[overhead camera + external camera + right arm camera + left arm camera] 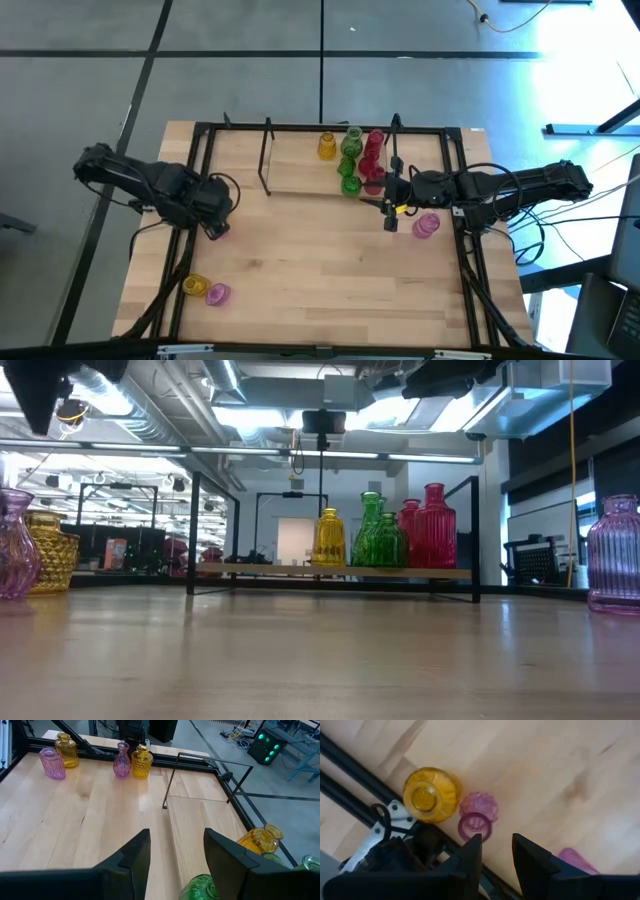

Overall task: Sort vases onto shelf
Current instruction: Put the top yellow vase on the shelf aligned with the other yellow vase

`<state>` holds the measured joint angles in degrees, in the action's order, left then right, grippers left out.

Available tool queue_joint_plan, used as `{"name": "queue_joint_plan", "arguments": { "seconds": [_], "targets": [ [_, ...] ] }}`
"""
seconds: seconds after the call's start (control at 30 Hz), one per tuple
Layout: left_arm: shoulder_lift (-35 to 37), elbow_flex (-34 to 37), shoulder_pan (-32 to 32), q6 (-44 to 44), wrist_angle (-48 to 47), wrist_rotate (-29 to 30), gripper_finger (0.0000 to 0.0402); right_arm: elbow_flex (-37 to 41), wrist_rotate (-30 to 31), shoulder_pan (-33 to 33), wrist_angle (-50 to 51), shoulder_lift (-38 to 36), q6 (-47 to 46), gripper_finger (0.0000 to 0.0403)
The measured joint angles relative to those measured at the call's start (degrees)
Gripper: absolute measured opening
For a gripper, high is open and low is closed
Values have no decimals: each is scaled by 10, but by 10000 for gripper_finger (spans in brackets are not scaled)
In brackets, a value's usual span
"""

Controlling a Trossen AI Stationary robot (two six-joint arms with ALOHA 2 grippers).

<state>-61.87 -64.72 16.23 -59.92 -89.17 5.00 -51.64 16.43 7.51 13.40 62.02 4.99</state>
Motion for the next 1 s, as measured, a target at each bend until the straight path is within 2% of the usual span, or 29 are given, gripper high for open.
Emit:
{"name": "queue_joint_plan", "arguments": {
  "seconds": [0.23,0.4,0.57,0.77,1.0],
  "targets": [
    [0,45,-27,-12,6,51,101,0,0,0,-3,0,0,166],
    [1,94,-70,7,15,45,101,0,0,0,-4,0,0,166],
    [2,138,-114,66,72,30,101,0,0,0,-4,0,0,166],
    [2,161,-165,109,83,36,101,0,0,0,-4,0,2,166],
    [2,182,-190,131,94,37,101,0,0,0,-4,0,3,166]
  ]
}}
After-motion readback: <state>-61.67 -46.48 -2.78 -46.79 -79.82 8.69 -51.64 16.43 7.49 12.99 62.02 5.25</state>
